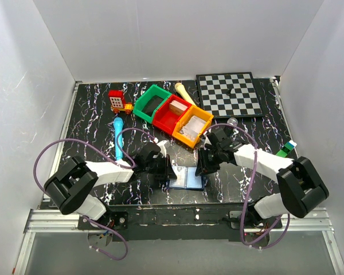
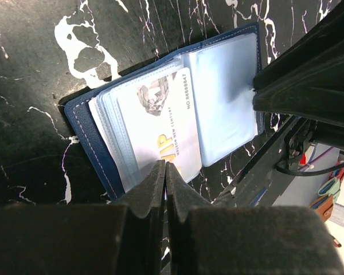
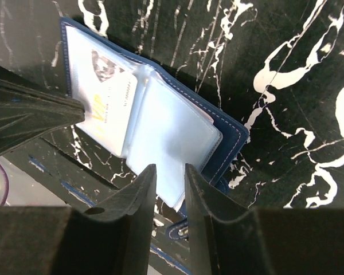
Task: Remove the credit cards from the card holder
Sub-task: Remove the credit card from the card holder.
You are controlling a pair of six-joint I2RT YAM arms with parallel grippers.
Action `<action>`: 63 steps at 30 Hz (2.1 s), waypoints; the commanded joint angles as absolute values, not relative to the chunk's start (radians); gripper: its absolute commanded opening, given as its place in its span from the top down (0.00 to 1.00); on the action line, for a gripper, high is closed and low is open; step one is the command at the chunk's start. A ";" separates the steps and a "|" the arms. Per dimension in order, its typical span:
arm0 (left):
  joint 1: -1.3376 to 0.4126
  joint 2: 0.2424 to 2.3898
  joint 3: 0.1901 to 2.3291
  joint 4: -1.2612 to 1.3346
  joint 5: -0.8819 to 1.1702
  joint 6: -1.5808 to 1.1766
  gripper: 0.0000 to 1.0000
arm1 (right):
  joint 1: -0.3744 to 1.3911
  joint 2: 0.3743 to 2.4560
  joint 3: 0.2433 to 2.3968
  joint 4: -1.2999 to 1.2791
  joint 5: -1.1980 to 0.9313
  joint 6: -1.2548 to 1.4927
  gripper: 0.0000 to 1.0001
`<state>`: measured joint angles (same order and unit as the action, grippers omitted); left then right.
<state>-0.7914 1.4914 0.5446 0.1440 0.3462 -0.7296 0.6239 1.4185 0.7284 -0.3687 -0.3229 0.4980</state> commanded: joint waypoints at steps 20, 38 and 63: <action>-0.793 1.378 0.526 0.080 0.249 -0.736 0.99 | 0.721 1.265 0.776 -0.140 -0.434 0.724 0.56; -0.793 1.394 0.518 0.064 0.210 -0.735 1.00 | 0.729 1.425 0.661 -0.009 -0.333 0.818 0.41; -0.807 1.244 0.494 0.075 0.176 -0.750 1.00 | 0.729 1.497 0.649 0.044 -0.354 0.811 0.45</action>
